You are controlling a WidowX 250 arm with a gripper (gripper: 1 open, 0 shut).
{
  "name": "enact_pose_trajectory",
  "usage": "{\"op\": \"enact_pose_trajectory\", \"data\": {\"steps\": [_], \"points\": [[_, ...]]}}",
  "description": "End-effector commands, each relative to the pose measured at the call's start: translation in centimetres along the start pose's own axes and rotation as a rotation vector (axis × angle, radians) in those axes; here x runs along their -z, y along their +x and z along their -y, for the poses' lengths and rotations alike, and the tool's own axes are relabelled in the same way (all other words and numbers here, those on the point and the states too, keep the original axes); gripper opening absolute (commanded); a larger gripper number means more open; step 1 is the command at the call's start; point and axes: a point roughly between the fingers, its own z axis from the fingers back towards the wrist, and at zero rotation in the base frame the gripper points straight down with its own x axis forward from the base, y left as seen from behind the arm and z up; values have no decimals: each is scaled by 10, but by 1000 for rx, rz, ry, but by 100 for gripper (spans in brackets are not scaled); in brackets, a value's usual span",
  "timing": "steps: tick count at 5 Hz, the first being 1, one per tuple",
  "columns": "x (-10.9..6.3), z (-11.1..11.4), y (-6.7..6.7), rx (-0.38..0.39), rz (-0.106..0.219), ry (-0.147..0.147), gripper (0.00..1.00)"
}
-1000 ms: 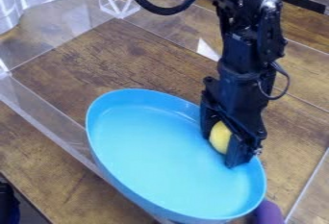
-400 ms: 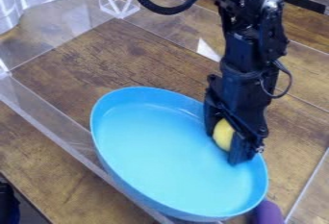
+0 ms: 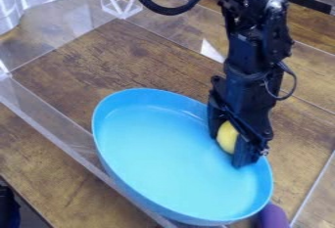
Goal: Put the purple eggplant on the blue tray
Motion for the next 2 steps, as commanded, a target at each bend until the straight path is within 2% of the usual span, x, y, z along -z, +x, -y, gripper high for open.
{"op": "enact_pose_trajectory", "data": {"steps": [1, 2], "points": [[11, 9, -10, 32, -41, -16, 0], [13, 11, -14, 36, -52, -22, 0]]}}
